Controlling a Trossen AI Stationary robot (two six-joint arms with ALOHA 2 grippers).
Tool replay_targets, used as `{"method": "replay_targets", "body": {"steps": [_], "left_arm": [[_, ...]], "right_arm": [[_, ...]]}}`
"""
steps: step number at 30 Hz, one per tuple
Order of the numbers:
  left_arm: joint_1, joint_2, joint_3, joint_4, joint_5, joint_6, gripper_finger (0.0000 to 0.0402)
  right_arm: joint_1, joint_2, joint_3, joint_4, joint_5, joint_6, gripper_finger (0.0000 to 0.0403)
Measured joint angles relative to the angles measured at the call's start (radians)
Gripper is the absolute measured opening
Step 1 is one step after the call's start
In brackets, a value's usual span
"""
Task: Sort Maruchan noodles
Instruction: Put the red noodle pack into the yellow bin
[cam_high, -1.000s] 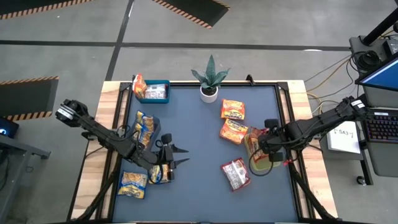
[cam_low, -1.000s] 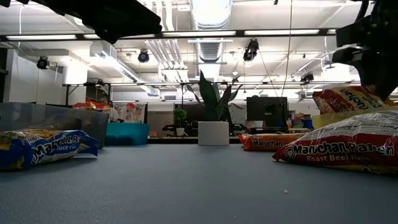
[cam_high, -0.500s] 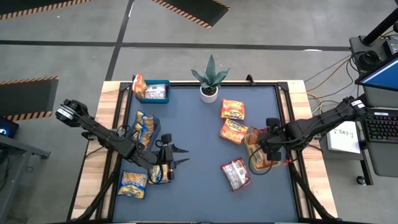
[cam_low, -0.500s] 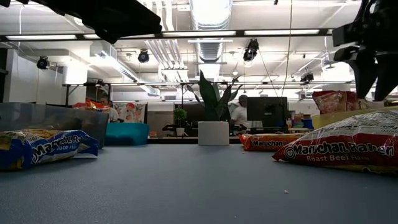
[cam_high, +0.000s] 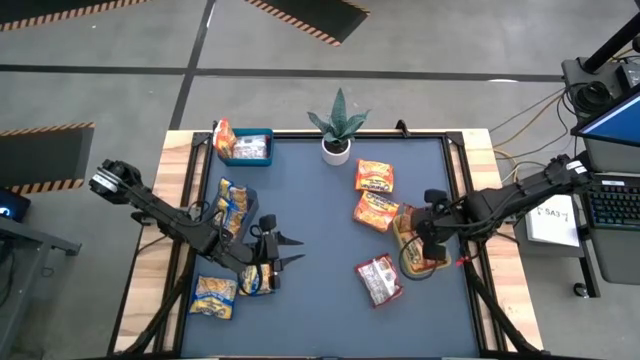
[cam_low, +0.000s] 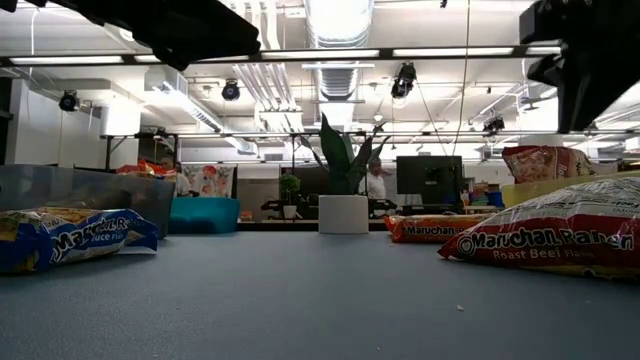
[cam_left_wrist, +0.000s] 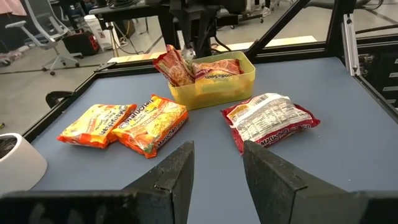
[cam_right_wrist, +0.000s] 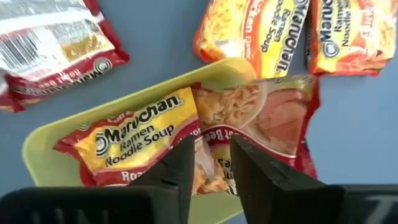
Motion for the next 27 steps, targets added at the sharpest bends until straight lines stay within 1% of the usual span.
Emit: {"method": "replay_targets", "body": {"steps": [3, 5, 7, 9, 11, 14, 19, 24, 27], "left_arm": [[0.0, 0.0, 0.0, -0.009, 0.0, 0.0, 0.0121], [0.0, 0.0, 0.0, -0.008, 0.0, 0.0, 0.0121], [0.0, 0.0, 0.0, -0.009, 0.0, 0.0, 0.0121], [0.0, 0.0, 0.0, -0.008, 0.0, 0.0, 0.0121], [0.0, 0.0, 0.0, -0.008, 0.0, 0.0, 0.0121], [0.0, 0.0, 0.0, -0.008, 0.0, 0.0, 0.0121], [0.0, 0.0, 0.0, -0.008, 0.0, 0.0, 0.0121], [0.0, 0.0, 0.0, -0.008, 0.0, 0.0, 0.0121], [0.0, 0.0, 0.0, -0.008, 0.0, 0.0, 0.0121]], "right_arm": [[0.0, 0.0, -0.032, 0.006, 0.001, 0.001, 0.0066], [0.0, 0.0, -0.048, 0.006, -0.031, -0.013, 0.005], [0.0, 0.0, -0.059, 0.009, -0.07, -0.013, 0.0042], [0.0, 0.0, -0.066, 0.016, -0.105, -0.007, 0.0042], [0.0, 0.002, -0.071, 0.02, -0.116, 0.007, 0.0053], [0.0, 0.002, -0.079, 0.02, -0.113, 0.011, 0.0081], [0.0, 0.002, -0.104, 0.028, -0.047, 0.008, 0.0125], [-0.001, 0.002, -0.157, 0.068, -0.039, -0.002, 0.0148], [-0.003, 0.003, -0.178, 0.077, -0.036, -0.001, 0.0154]]}}
